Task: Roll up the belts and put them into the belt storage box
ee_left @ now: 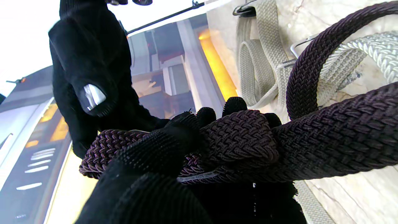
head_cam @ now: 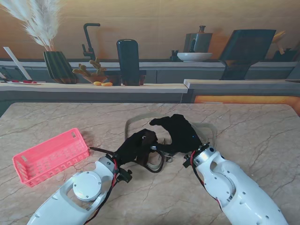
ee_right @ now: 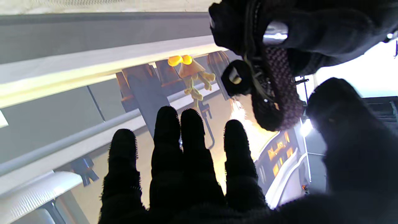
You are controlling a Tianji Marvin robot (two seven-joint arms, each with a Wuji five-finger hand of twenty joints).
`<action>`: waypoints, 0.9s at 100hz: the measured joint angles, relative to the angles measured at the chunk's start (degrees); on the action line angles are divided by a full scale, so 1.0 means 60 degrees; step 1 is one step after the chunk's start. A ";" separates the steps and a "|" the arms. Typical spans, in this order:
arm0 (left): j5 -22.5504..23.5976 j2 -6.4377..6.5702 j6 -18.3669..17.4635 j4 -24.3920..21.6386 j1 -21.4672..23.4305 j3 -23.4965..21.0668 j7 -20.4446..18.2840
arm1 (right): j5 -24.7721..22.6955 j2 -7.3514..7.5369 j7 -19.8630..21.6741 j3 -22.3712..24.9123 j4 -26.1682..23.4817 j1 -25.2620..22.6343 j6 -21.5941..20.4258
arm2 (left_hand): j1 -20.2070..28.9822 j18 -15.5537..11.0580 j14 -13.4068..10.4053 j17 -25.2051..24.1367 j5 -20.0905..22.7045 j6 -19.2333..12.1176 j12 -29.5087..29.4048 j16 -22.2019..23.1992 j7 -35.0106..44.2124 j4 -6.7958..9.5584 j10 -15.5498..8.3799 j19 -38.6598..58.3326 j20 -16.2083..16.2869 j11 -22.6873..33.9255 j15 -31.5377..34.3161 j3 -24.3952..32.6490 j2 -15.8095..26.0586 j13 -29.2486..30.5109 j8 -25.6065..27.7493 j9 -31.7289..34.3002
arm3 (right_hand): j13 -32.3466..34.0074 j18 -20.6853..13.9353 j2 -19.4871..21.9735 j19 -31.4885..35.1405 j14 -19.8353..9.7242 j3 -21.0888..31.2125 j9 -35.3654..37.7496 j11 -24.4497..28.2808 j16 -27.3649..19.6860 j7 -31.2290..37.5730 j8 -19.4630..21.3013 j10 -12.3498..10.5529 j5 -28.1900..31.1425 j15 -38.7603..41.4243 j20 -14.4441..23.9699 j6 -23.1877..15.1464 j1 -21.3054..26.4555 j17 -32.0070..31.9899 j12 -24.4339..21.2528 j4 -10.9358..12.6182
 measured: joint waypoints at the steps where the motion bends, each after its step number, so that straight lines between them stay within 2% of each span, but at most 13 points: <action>1: 0.0050 0.0001 -0.0011 0.0007 -0.0007 0.0008 0.0009 | 0.0061 -0.0001 0.0038 -0.0022 0.0036 0.0034 0.0008 | 0.0000 0.0000 0.0000 0.0000 0.0004 0.0000 0.0000 0.0000 0.0000 -0.0001 0.0000 0.0001 0.0000 0.0000 0.0000 0.0000 0.0000 0.0000 0.0000 0.0000 | 0.0000 0.0000 0.0000 0.0000 0.0000 0.0007 0.0005 0.0000 0.0000 -0.0001 0.0037 0.0000 0.0092 0.0000 0.0000 -0.0042 0.0000 0.0000 0.0000 0.0000; 14: 0.0209 0.0008 -0.0054 0.0052 -0.0054 0.0062 0.0032 | 0.0585 -0.0013 0.0403 -0.0277 0.0334 0.0344 0.0038 | 0.0000 0.0000 0.0007 0.0000 0.0020 0.0121 0.0000 0.0000 0.0000 -0.0001 0.0000 0.0089 0.0002 0.0002 0.0021 0.0000 -0.0002 0.0000 0.0001 0.0001 | 0.0063 0.0052 -0.0008 0.0001 -0.0011 0.1041 0.0850 0.0041 0.0001 0.0823 0.0553 -0.0167 0.1420 0.0000 0.0001 -0.1073 0.0019 0.0008 -0.0058 0.0000; 18: 0.0204 0.0013 -0.0054 0.0072 -0.0060 0.0068 0.0024 | 0.0575 -0.0020 0.0369 -0.0369 0.0427 0.0437 0.0033 | 0.0006 0.0000 0.0047 0.0000 0.0068 0.0282 0.0000 0.0000 0.0000 -0.0006 0.0000 0.0093 0.0002 0.0002 0.0052 0.0000 -0.0006 0.0000 0.0001 0.0001 | 0.0215 0.0059 0.0062 0.0001 -0.0063 0.1042 0.1161 0.0049 0.0006 0.1328 0.0092 -0.0268 0.1485 0.0036 0.0007 -0.1061 0.0183 0.0064 -0.0062 0.0000; 22: 0.0201 0.0020 -0.0052 0.0103 -0.0061 0.0073 0.0019 | 0.0561 -0.0027 0.0306 -0.0460 0.0532 0.0543 0.0005 | 0.0006 0.0000 0.0054 0.0000 0.0084 0.0282 0.0000 0.0000 0.0000 -0.0007 0.0000 0.0094 0.0002 0.0002 0.0075 0.0000 -0.0007 0.0000 0.0001 0.0001 | 0.0306 0.0060 0.0160 0.0001 -0.0114 0.1000 0.1426 0.0086 0.0011 0.2059 -0.0546 -0.0391 0.1492 0.0047 0.0008 -0.1153 0.0575 0.0115 -0.0065 -0.0331; 26: 0.0200 0.0027 -0.0040 0.0124 -0.0061 0.0077 0.0017 | 0.0562 -0.0034 0.0233 -0.0559 0.0643 0.0649 -0.0037 | 0.0006 0.0000 0.0057 0.0000 0.0085 0.0282 0.0000 0.0000 0.0000 -0.0007 0.0000 0.0094 0.0002 0.0002 0.0101 0.0000 -0.0007 0.0000 0.0001 0.0001 | 0.0306 0.0066 0.0160 0.0001 -0.0133 0.0813 0.1649 0.0086 0.0014 0.2638 -0.0983 -0.0463 0.1493 0.0047 0.0008 -0.1158 0.0850 0.0124 -0.0075 -0.0358; 37: 0.0192 0.0049 0.0001 0.0148 -0.0048 0.0068 0.0019 | 0.0573 -0.0049 0.0183 -0.0728 0.0813 0.0832 -0.0127 | 0.0006 0.0000 0.0073 0.0000 0.0085 0.0514 0.0000 0.0000 0.0000 -0.0007 0.0005 0.0094 0.0002 0.0002 0.0126 0.0000 -0.0007 0.0000 0.0004 0.0001 | 0.0408 0.0074 0.0159 0.0001 -0.0159 0.0779 0.2016 0.0113 0.0030 0.3233 -0.1183 -0.0532 0.1681 0.0151 0.0009 -0.1265 0.1089 0.0144 -0.0075 -0.0459; 44: 0.0195 0.0059 0.0005 0.0152 -0.0040 0.0060 0.0022 | 0.0581 -0.0051 0.0186 -0.0835 0.0861 0.0910 -0.0180 | 0.0015 0.0000 0.0081 0.0000 0.0087 0.0515 0.0000 0.0000 0.0028 -0.0007 0.0006 0.0094 0.0002 0.0002 0.0129 0.0000 -0.0007 0.0000 0.0113 0.0001 | 0.0700 0.0090 0.0158 0.0001 -0.0194 0.0818 0.2470 0.0228 0.0058 0.3429 -0.1285 -0.0650 0.2543 0.0297 0.0009 -0.2513 0.1342 0.0239 -0.0075 -0.0459; 52: 0.0206 0.0061 0.0005 0.0152 -0.0040 0.0057 0.0024 | 0.0596 -0.0075 0.0170 -0.0956 0.0929 0.0984 -0.0199 | 0.0096 0.0000 0.0162 0.0000 0.0094 0.0512 0.0000 -0.0017 0.0197 -0.0007 0.0109 0.0095 0.0002 0.0002 0.0129 0.0000 -0.0009 0.0000 0.0236 0.0001 | 0.0856 0.0090 0.0147 0.0001 -0.0217 0.0818 0.3030 0.0346 0.0146 0.3437 -0.1468 -0.0889 0.2907 0.0470 0.0009 -0.2530 0.1422 0.0354 -0.0075 -0.0469; 60: 0.0204 0.0062 0.0019 0.0150 -0.0041 0.0053 0.0020 | 0.0602 -0.0122 -0.0015 -0.1009 0.1008 0.1028 -0.0199 | 0.0062 0.0023 0.0163 -0.0003 0.0166 0.0512 0.0118 -0.0022 0.0211 0.0020 0.0132 0.0104 -0.0006 -0.0199 0.0129 0.0023 -0.0207 0.0000 -0.0126 0.0204 | 0.0944 0.0095 0.0038 0.0001 -0.0238 0.0804 0.3296 0.0347 0.0160 0.3446 -0.1607 -0.1034 0.3176 0.0627 0.0009 -0.2520 0.1531 0.0400 -0.0075 -0.0775; 68: 0.0121 0.0061 0.0037 0.0134 -0.0056 0.0051 -0.0030 | 0.0479 -0.0163 -0.0339 -0.1006 0.1053 0.1013 -0.0198 | -0.0575 0.0093 0.0170 -0.0115 0.0227 0.0472 0.0163 -0.0020 0.0284 0.0075 0.0134 0.0225 -0.0008 -0.0268 0.0206 0.0621 -0.0622 0.0000 -0.0606 0.0211 | 0.0944 0.0096 -0.0041 0.0092 -0.0264 0.0803 0.3556 0.0352 0.0161 0.3446 -0.1610 -0.1213 0.3392 0.0714 0.0009 -0.2519 0.1531 0.0405 -0.0076 -0.0786; 70: 0.0090 0.0059 0.0042 0.0132 -0.0063 0.0051 -0.0050 | 0.0437 -0.0173 -0.0392 -0.0987 0.1052 0.0999 -0.0198 | -0.0774 0.0101 0.0171 -0.0128 0.0299 0.0466 0.0163 -0.0017 0.0298 0.0075 0.0134 0.0244 -0.0008 -0.0268 0.0259 0.0820 -0.0773 0.0000 -0.0691 0.0207 | 0.0999 0.0096 -0.0041 0.0109 -0.0286 0.0803 0.3608 0.0352 0.0161 0.3446 -0.1610 -0.1254 0.3430 0.0718 0.0009 -0.2519 0.1531 0.0407 -0.0076 -0.0978; 79: 0.0034 0.0053 0.0087 0.0132 -0.0106 0.0060 -0.0116 | 0.0310 -0.0223 -0.0462 -0.0771 0.0913 0.0834 -0.0196 | -0.1532 0.0182 0.0171 -0.0226 0.0326 0.0459 -0.0243 -0.0186 0.0298 0.0086 0.0136 0.0358 -0.0008 -0.0271 0.0500 0.0887 -0.1170 0.0000 -0.0961 0.0201 | 0.1050 0.0096 -0.0041 0.0190 -0.0293 0.0803 0.3765 0.0352 0.0162 0.3446 -0.1610 -0.1321 0.3522 0.0841 0.0009 -0.2519 0.1531 0.0444 -0.0078 -0.0984; 90: 0.0124 0.0042 0.0130 0.0146 -0.0160 0.0073 -0.0100 | 0.0139 -0.0234 -0.0587 -0.0467 0.0570 0.0586 -0.0196 | -0.2640 0.0291 0.0171 -0.0497 0.0593 0.0548 -0.0772 -0.0276 -0.0706 0.0089 0.0135 0.0362 -0.0008 -0.0163 0.0546 0.1051 -0.1284 0.0000 -0.1209 0.0198 | 0.1138 0.0099 -0.0041 0.0264 -0.0317 0.0803 0.3853 0.0352 0.0164 0.3452 -0.1610 -0.1370 0.3526 0.0834 0.0009 -0.2519 0.1531 0.0457 -0.0078 -0.0987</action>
